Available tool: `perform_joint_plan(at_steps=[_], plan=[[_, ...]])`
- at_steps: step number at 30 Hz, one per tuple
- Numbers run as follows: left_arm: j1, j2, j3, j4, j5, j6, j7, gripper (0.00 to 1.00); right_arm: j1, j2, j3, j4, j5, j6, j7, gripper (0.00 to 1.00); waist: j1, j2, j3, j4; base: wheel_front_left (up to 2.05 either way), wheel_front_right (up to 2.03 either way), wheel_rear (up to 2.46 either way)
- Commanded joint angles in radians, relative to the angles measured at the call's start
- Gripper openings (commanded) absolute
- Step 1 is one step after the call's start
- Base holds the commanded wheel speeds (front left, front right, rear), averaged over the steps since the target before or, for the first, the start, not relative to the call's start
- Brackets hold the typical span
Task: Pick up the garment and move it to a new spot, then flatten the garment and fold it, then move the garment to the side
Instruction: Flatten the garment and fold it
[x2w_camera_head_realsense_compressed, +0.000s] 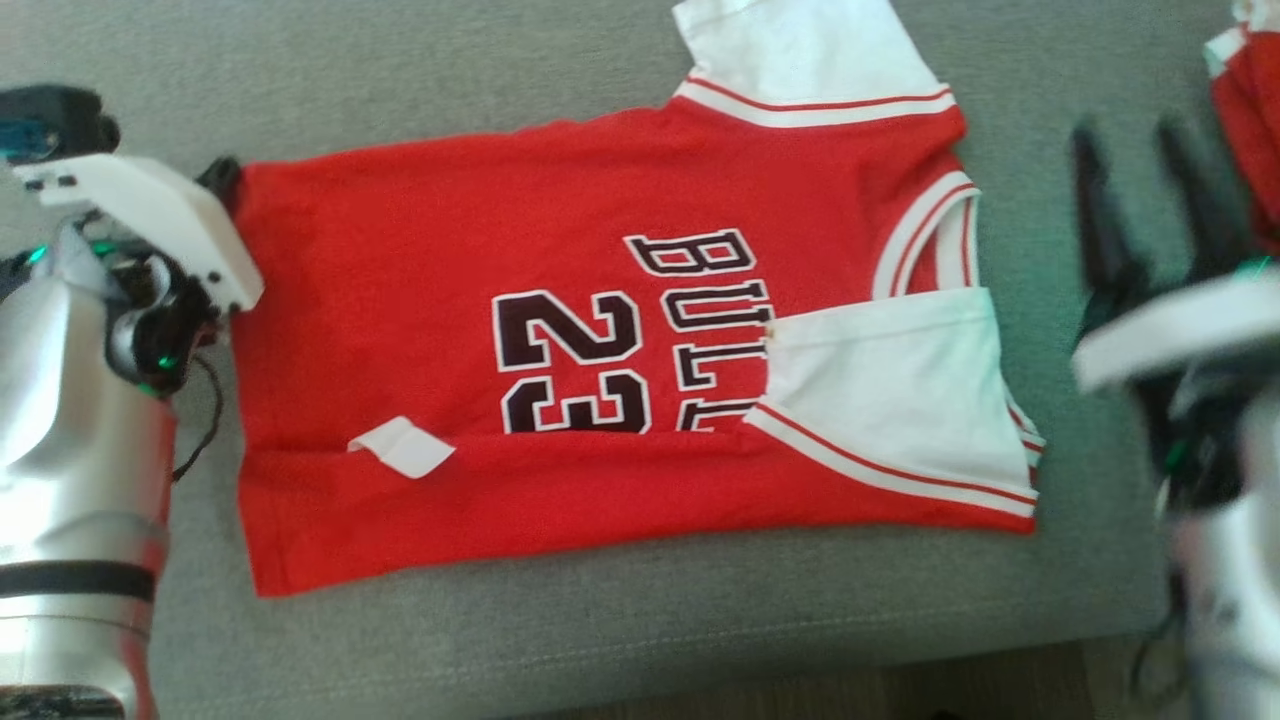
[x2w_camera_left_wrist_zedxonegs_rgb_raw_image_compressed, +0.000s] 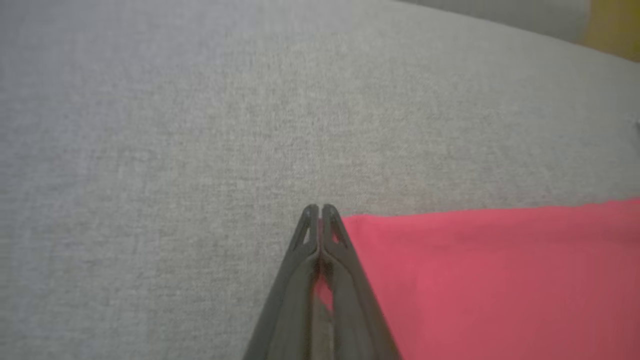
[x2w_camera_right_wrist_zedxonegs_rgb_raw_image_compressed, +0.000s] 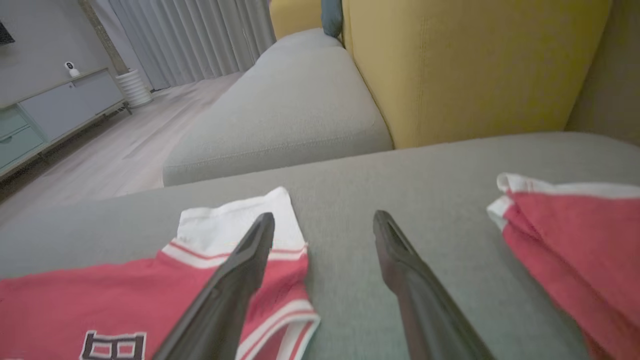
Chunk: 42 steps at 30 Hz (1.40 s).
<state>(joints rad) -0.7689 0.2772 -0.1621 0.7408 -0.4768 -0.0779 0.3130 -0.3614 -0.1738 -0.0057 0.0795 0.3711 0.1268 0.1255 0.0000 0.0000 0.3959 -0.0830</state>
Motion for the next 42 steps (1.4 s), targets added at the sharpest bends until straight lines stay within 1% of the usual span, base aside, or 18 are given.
perform_joint_plan(at_steps=[1,3,8,13,19,24,31,32,33,34,37,42], plan=[[-0.030,0.035,0.021,-0.051,0.005,0.008,-0.014,0.00,-0.067,-0.023,0.020,-0.009,0.021,0.004,0.017,1.00,0.0000,0.0000,0.008,0.018,0.00,0.00,0.00],[-0.040,0.030,0.016,-0.079,0.010,0.012,-0.028,0.00,-0.157,-0.052,0.036,0.052,0.050,0.004,0.043,1.00,0.0000,0.0000,0.019,0.035,0.00,0.00,0.00],[-0.072,-0.011,-0.006,-0.136,0.003,0.009,-0.028,0.00,-0.368,-0.117,0.102,0.253,0.106,0.004,0.125,1.00,0.0000,0.0000,0.055,0.094,0.00,0.00,0.00],[-0.106,-0.055,-0.030,-0.160,-0.009,0.000,-0.023,0.00,-0.537,-0.147,0.171,0.463,0.132,0.004,0.192,1.00,0.0000,0.0000,0.098,0.155,0.00,0.00,0.00],[-0.145,-0.098,-0.068,-0.152,-0.013,-0.014,-0.030,0.00,-0.684,-0.169,0.244,0.663,0.117,0.004,0.218,1.00,0.0000,0.0000,0.141,0.211,0.00,0.00,0.00],[-0.169,-0.120,-0.083,-0.131,-0.028,-0.025,-0.037,0.00,-0.749,-0.181,0.293,0.756,0.107,0.004,0.219,1.00,0.0000,0.0000,0.163,0.234,0.00,0.00,0.00],[-0.194,-0.120,-0.111,-0.088,-0.021,-0.034,-0.063,0.00,-0.823,-0.178,0.350,0.865,0.114,0.004,0.218,1.00,0.0000,0.0000,0.178,0.238,0.00,0.00,0.00],[-0.196,-0.119,-0.112,-0.082,-0.021,-0.035,-0.065,0.00,-0.827,-0.176,0.361,0.876,0.120,0.004,0.229,0.98,0.0000,0.0000,0.178,0.237,0.00,0.00,0.00],[-0.199,-0.118,-0.113,-0.078,-0.022,-0.035,-0.067,0.00,-0.833,-0.177,0.372,0.885,0.124,0.004,0.239,0.35,0.0000,0.0000,0.179,0.235,0.00,0.00,0.00],[-0.202,-0.115,-0.116,-0.075,-0.019,-0.036,-0.072,0.00,-0.838,-0.179,0.378,0.896,0.130,0.004,0.250,0.00,0.0000,0.0000,0.179,0.233,0.00,0.00,0.00],[-0.207,-0.105,-0.122,-0.073,-0.009,-0.034,-0.088,0.00,-0.852,-0.184,0.399,0.899,0.141,0.004,0.255,0.00,0.0000,0.0000,0.176,0.226,0.00,0.00,0.00],[-0.193,-0.088,-0.114,-0.079,-0.015,-0.034,-0.117,0.00,-0.843,-0.197,0.414,0.840,0.185,0.004,0.169,0.00,0.0000,0.0000,0.148,0.210,0.00,0.00,0.00]])
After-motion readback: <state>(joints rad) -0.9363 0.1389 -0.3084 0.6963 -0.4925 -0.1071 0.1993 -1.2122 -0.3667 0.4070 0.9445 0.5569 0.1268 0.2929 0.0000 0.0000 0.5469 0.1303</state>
